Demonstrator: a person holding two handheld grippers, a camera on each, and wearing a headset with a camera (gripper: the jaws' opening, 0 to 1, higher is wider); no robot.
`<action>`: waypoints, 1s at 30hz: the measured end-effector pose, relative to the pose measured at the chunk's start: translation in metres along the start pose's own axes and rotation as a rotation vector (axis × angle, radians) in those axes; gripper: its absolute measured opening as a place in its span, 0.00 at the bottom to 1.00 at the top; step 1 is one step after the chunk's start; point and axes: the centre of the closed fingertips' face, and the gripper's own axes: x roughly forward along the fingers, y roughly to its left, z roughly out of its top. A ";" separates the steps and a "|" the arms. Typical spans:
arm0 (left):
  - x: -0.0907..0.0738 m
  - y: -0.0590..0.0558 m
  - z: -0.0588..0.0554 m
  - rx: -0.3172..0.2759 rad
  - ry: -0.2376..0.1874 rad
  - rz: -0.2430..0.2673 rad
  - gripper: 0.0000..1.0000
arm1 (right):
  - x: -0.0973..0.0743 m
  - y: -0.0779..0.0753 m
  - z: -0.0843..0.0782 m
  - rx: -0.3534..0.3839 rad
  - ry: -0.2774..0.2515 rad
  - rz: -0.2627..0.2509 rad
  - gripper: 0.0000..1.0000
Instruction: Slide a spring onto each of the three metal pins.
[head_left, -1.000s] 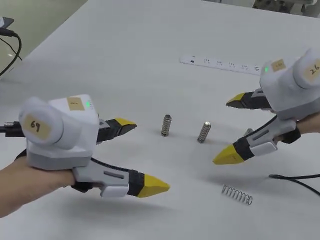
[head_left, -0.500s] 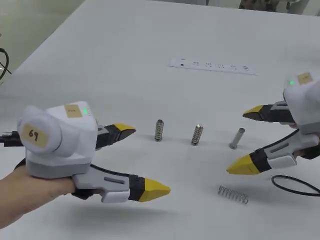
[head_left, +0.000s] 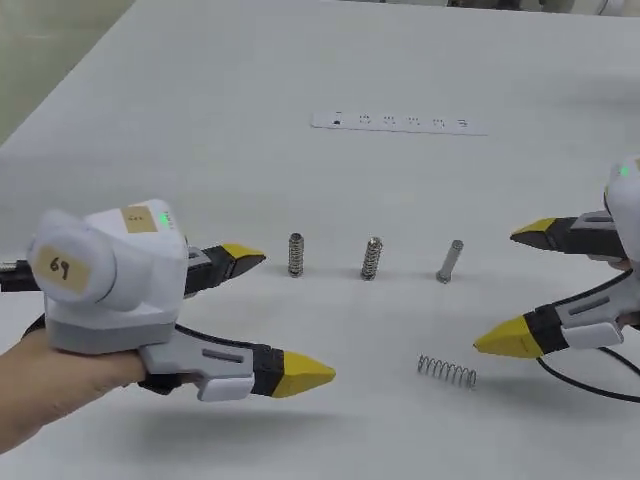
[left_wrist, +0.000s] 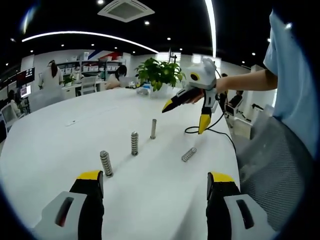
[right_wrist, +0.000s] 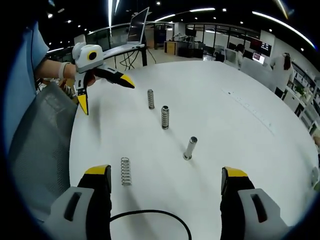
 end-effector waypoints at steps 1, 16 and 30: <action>0.000 0.000 0.000 0.002 -0.001 0.000 0.82 | -0.003 0.000 -0.004 0.007 0.005 -0.006 0.90; 0.014 -0.012 0.001 0.029 0.021 -0.061 0.81 | -0.039 0.007 -0.031 0.088 -0.013 -0.072 0.87; 0.043 -0.033 -0.002 0.115 0.057 -0.196 0.74 | -0.057 0.014 -0.048 0.157 -0.024 -0.110 0.83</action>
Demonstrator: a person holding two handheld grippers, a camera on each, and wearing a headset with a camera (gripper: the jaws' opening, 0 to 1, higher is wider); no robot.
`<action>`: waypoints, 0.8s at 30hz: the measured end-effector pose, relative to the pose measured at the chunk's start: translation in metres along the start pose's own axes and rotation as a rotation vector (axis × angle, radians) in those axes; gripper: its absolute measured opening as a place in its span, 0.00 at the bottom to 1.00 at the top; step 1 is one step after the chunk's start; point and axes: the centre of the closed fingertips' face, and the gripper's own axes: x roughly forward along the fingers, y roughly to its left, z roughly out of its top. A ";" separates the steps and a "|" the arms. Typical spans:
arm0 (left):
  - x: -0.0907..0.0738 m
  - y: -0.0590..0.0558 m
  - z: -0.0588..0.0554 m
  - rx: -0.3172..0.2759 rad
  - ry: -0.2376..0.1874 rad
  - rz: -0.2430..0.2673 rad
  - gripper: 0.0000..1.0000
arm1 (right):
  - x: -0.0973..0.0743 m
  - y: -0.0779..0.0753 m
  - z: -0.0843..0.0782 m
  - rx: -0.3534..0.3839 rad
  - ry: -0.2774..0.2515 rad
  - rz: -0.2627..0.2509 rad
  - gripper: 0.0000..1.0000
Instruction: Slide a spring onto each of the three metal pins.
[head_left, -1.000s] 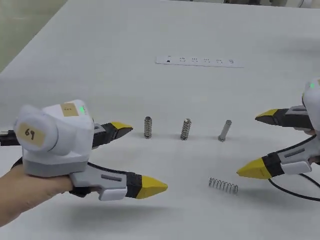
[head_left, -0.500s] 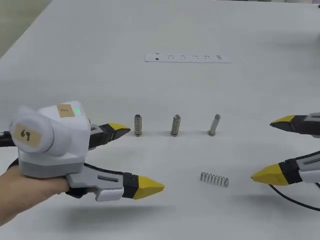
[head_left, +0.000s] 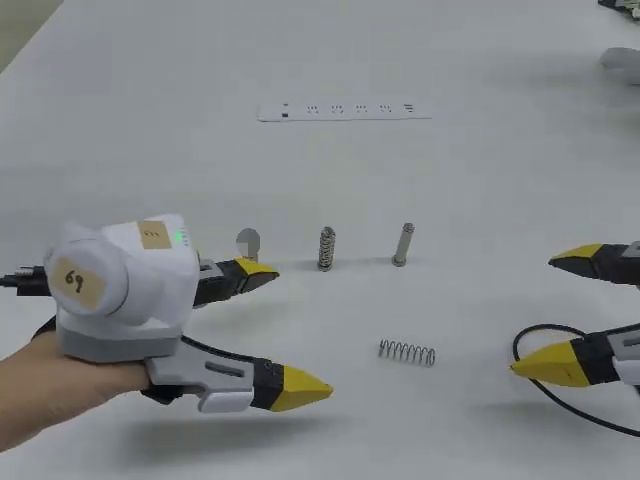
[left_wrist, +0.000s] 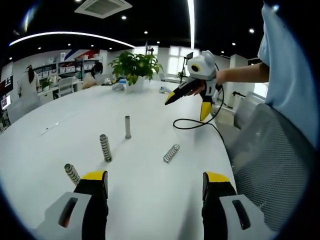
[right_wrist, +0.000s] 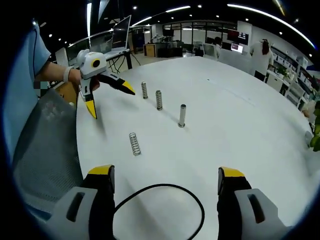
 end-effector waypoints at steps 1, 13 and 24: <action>0.004 -0.001 0.000 0.012 0.002 -0.013 0.73 | -0.001 0.000 0.000 0.005 -0.003 -0.002 0.83; 0.046 -0.017 0.004 0.065 0.010 -0.125 0.46 | -0.007 0.001 -0.008 0.046 -0.009 -0.021 0.81; 0.069 -0.020 0.005 0.087 0.010 -0.169 0.24 | -0.008 0.001 -0.003 0.062 -0.031 -0.023 0.79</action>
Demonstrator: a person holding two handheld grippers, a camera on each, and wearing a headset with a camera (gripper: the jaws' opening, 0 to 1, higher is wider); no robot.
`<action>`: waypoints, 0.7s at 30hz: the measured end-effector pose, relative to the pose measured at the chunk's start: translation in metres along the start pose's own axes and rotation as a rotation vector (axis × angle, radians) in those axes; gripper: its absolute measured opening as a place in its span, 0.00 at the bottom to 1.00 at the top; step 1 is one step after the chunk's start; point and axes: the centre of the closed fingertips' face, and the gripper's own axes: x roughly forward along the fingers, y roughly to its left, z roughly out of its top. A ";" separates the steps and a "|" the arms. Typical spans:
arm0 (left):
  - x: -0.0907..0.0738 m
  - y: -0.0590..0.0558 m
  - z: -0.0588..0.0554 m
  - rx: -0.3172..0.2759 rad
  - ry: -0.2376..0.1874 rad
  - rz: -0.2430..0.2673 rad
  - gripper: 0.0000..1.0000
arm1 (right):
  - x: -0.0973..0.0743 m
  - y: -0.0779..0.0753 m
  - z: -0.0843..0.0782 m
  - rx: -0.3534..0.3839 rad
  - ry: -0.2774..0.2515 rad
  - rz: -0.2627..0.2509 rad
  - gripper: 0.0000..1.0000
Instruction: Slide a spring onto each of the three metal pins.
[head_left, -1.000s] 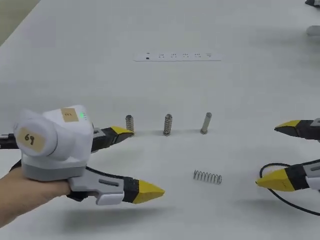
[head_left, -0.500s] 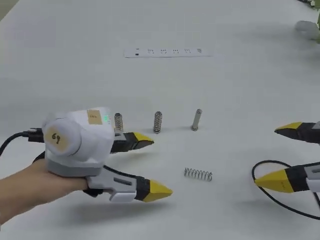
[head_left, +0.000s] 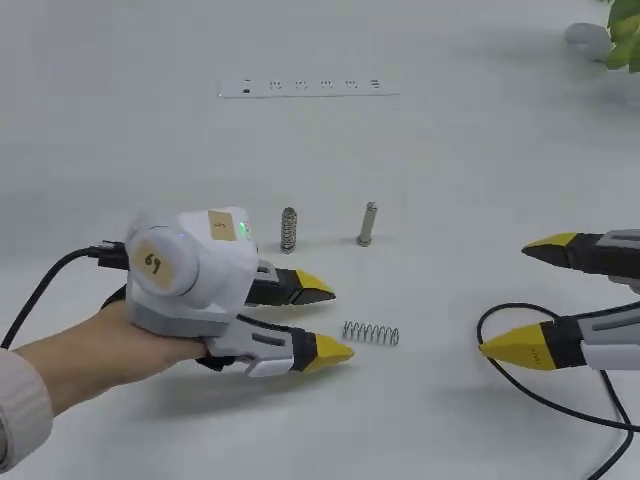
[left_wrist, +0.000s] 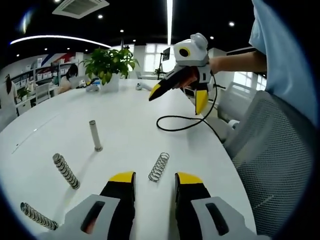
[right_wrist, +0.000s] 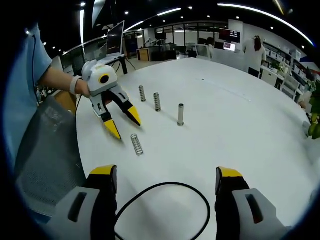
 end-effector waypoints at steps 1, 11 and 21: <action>0.002 0.000 -0.001 -0.007 0.002 -0.008 0.23 | 0.000 0.000 0.000 0.002 0.000 0.000 0.79; 0.015 0.000 -0.006 0.000 0.009 -0.031 0.19 | -0.006 -0.002 -0.006 0.022 0.002 -0.009 0.78; 0.019 -0.003 -0.008 0.001 0.008 -0.051 0.13 | -0.006 0.000 -0.008 0.031 0.001 -0.007 0.76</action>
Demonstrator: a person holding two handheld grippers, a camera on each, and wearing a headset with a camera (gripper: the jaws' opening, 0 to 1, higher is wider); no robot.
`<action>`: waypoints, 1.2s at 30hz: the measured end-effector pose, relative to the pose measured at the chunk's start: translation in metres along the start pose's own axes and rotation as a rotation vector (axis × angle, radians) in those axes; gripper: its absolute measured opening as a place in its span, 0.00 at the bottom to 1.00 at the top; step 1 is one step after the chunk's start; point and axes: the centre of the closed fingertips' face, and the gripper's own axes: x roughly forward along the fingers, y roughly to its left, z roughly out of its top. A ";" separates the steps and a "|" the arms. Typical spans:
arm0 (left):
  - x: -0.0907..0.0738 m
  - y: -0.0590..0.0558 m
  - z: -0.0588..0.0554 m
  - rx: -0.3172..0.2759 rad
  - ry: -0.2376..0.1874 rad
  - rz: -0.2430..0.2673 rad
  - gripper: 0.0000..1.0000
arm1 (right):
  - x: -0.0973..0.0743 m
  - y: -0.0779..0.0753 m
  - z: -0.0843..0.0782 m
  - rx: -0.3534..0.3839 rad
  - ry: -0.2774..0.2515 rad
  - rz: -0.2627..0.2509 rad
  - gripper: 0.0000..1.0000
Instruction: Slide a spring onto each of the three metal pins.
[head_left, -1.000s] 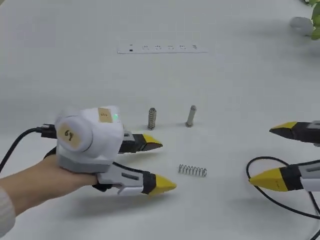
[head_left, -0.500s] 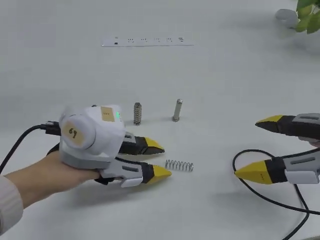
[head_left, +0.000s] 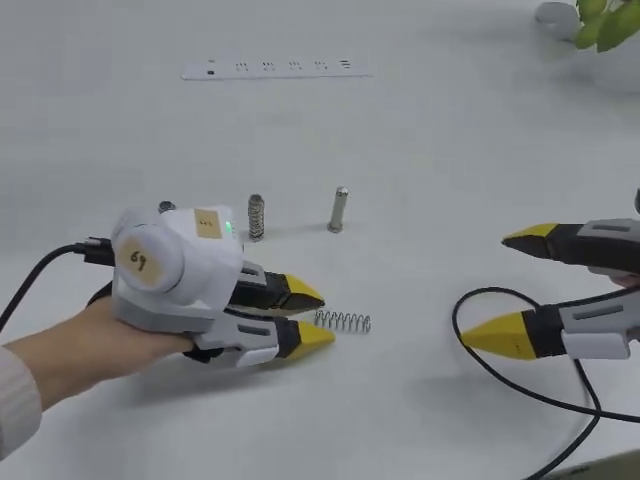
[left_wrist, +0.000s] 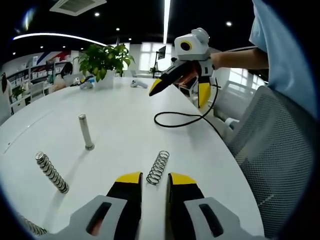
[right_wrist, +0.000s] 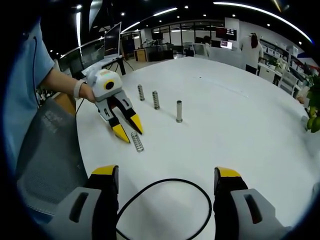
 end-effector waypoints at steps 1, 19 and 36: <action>0.000 0.000 0.000 0.000 0.000 0.000 0.12 | 0.000 0.000 0.000 0.001 0.000 0.000 0.76; -0.002 0.002 -0.003 0.004 0.007 -0.008 0.04 | 0.007 0.005 0.001 -0.002 0.005 0.018 0.74; -0.004 0.005 -0.002 -0.003 0.007 0.007 0.02 | 0.010 0.009 0.003 -0.013 0.009 0.027 0.74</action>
